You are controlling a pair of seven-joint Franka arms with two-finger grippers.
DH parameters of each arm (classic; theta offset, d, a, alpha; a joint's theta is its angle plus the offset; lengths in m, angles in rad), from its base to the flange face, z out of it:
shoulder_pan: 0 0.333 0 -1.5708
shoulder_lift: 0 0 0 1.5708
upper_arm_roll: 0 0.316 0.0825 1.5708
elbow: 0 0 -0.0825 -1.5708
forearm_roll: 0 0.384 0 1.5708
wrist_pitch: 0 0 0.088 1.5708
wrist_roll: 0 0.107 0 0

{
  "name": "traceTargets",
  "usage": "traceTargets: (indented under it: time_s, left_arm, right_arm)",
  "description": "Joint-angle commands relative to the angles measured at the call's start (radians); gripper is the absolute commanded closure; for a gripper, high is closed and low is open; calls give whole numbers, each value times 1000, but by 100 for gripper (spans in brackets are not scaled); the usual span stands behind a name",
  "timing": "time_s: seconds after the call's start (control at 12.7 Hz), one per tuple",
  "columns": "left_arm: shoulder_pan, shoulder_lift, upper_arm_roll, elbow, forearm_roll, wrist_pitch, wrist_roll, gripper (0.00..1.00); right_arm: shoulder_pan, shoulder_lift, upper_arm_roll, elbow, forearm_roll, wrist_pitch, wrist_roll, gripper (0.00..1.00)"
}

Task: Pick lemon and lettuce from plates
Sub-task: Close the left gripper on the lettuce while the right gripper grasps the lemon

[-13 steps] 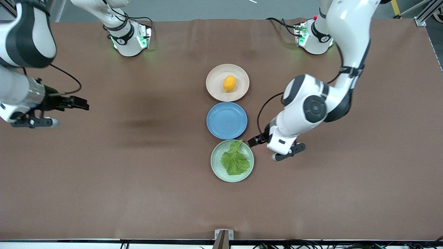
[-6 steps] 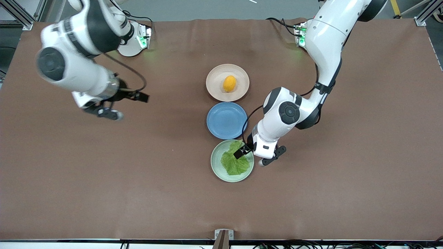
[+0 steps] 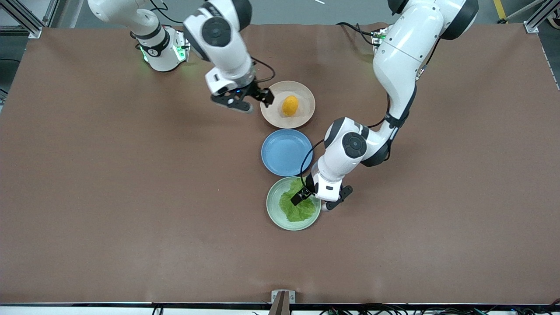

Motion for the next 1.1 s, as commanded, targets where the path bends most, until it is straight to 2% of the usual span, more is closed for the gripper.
traceTargets:
  time_s: [0.0, 0.31, 0.79, 1.02]
  left_arm:
    - [-13, 15, 12, 5, 0, 12, -21, 10]
    - [-13, 21, 13, 6, 0, 12, -21, 24]
    - [-13, 26, 13, 14, 0, 12, -21, 77]
    - [-13, 17, 13, 17, 0, 12, -22, 96]
  right_arm:
    - [79, 79, -19, -4, -86, 94, 135, 0]
    - [171, 225, -21, 3, -190, 261, 339, 0]
    - [249, 348, -25, 69, -224, 313, 480, 0]
    - [262, 376, -27, 74, -261, 332, 504, 0]
